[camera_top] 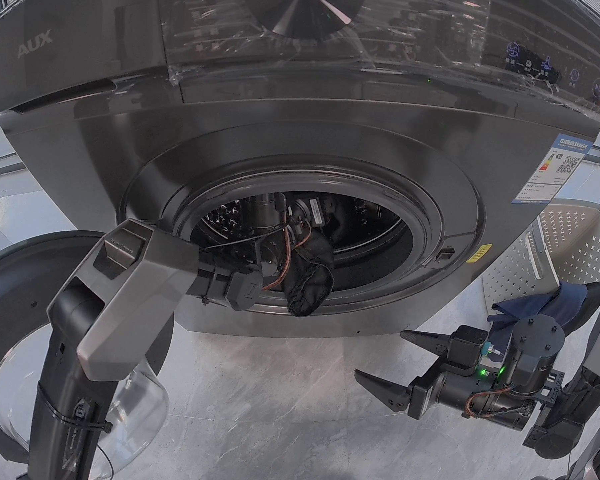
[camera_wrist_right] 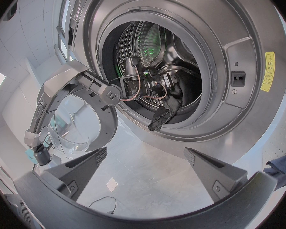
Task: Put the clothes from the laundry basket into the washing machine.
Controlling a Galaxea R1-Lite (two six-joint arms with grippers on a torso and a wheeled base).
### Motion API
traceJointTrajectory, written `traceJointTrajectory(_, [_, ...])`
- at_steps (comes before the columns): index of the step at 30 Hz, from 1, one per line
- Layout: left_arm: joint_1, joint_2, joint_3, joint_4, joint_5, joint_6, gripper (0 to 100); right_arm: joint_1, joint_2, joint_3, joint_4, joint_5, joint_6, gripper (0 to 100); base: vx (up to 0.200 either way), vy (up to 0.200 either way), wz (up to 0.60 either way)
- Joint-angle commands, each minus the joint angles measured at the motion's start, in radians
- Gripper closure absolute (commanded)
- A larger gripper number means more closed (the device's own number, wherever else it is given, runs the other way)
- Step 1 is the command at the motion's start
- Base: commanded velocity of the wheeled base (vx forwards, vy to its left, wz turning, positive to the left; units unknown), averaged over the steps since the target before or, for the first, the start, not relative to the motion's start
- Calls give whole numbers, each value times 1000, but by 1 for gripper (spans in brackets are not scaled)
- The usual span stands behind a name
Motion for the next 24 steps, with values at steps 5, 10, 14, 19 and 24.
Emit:
traceJointTrajectory(5, [-35,-158,265,115,-79,16,0,6,-2,-1,-1,0,-1,0,0,0,0])
traceJointTrajectory(10, [-29,-89,256,109,-77,62,0,4,-2,-1,-1,0,-1,0,0,0,0])
traceJointTrajectory(14, [-25,-66,238,106,-79,67,100,6,-5,-1,-1,0,0,0,0,0,0])
traceJointTrajectory(19, [-25,-63,178,111,-79,59,100,6,-8,-3,-1,0,-1,0,0,0,0])
traceJointTrajectory(24, [-20,-9,38,96,-51,13,100,6,-8,-9,0,0,0,0,0,0,0])
